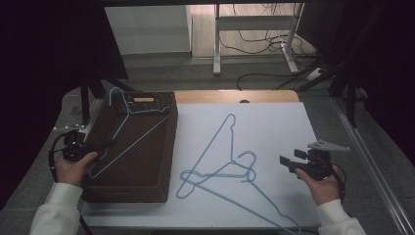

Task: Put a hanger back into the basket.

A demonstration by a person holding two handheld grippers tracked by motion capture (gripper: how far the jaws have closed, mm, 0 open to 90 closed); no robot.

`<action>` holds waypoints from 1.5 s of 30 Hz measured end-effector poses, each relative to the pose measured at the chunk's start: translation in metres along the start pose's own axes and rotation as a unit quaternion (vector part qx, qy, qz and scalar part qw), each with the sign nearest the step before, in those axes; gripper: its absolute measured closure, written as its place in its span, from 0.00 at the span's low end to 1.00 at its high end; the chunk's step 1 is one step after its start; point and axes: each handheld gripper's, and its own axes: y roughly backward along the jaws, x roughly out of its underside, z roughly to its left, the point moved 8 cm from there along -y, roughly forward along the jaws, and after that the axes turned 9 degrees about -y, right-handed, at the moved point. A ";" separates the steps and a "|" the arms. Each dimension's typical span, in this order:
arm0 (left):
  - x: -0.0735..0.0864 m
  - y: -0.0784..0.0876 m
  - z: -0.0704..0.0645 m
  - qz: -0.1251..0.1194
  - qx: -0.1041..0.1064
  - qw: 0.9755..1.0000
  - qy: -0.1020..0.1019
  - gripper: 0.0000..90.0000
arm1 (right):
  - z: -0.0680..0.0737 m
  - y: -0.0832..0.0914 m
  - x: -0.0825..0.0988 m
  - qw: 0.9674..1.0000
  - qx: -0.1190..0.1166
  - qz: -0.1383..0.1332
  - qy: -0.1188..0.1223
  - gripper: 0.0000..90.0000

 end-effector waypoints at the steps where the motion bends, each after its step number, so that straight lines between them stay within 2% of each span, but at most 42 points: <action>1: 0.000 -0.001 0.001 0.002 -0.006 1.000 0.002 0.96 | 0.000 0.000 0.000 1.000 0.000 -0.001 0.000 0.33; 3: 0.001 -0.001 0.005 0.010 -0.023 1.000 0.004 0.95 | 0.000 0.000 0.000 1.000 -0.001 0.000 0.000 0.33; 4: 0.002 -0.002 0.008 0.017 -0.035 0.999 0.010 0.93 | 0.000 0.000 0.000 1.000 -0.001 0.000 0.000 0.33; 5: 0.003 -0.002 0.012 0.023 -0.048 0.998 0.015 0.86 | 0.000 0.000 0.000 1.000 -0.001 0.000 0.000 0.33; 6: 0.003 -0.003 0.016 0.025 -0.066 0.997 0.014 0.86 | 0.000 0.000 0.000 1.000 -0.001 0.000 0.000 0.33; 8: 0.003 -0.002 0.021 0.025 -0.090 0.996 0.008 0.69 | 0.000 0.000 0.000 1.000 -0.001 0.001 0.000 0.33; 9: 0.003 -0.001 0.022 0.022 -0.096 0.995 0.005 0.69 | 0.000 0.000 0.000 1.000 -0.001 0.001 0.000 0.33; 10: 0.001 0.001 0.021 0.017 -0.103 0.994 0.003 0.63 | 0.000 0.000 0.000 1.000 -0.001 0.000 0.001 0.33; 11: -0.001 0.002 0.020 0.010 -0.109 0.994 0.001 0.47 | 0.001 0.001 0.000 1.000 -0.002 0.000 0.000 0.33; 12: -0.002 0.004 0.017 0.005 -0.108 0.994 -0.005 0.47 | 0.001 0.001 0.000 1.000 -0.002 0.000 0.000 0.33; 15: -0.008 0.007 -0.001 -0.007 -0.088 0.996 -0.028 0.35 | 0.001 0.000 0.000 1.000 -0.002 0.000 0.001 0.33; 17: -0.013 0.008 -0.019 -0.020 -0.066 0.996 -0.052 0.31 | 0.001 -0.001 0.000 1.000 -0.002 0.001 0.004 0.33; 18: -0.015 0.008 -0.028 -0.024 -0.055 0.996 -0.063 0.26 | 0.002 -0.002 0.000 1.000 -0.004 0.003 0.003 0.33; 22: -0.016 0.004 -0.065 -0.030 -0.012 0.994 -0.109 0.20 | 0.005 -0.004 -0.001 1.000 -0.011 0.006 0.008 0.31; 24: -0.015 0.001 -0.078 -0.030 0.004 0.992 -0.125 0.18 | 0.008 -0.005 -0.001 1.000 -0.015 0.009 0.013 0.29; 25: -0.014 -0.001 -0.085 -0.031 0.015 0.991 -0.128 0.17 | 0.010 -0.007 -0.001 1.000 -0.018 0.013 0.022 0.28; 31: -0.010 -0.012 -0.108 -0.028 0.051 0.989 -0.133 0.15 | 0.015 -0.009 0.000 0.999 -0.025 0.022 0.029 0.27; 38: -0.004 -0.028 -0.135 -0.006 0.062 0.984 -0.165 0.16 | 0.020 -0.011 0.004 0.998 -0.032 0.035 0.036 0.26; 41: -0.004 -0.032 -0.145 -0.005 0.076 0.982 -0.172 0.16 | 0.022 -0.011 0.006 0.998 -0.034 0.039 0.041 0.26; 45: 0.002 -0.040 -0.156 0.007 0.084 0.979 -0.183 0.16 | 0.024 -0.011 0.010 0.997 -0.040 0.045 0.044 0.26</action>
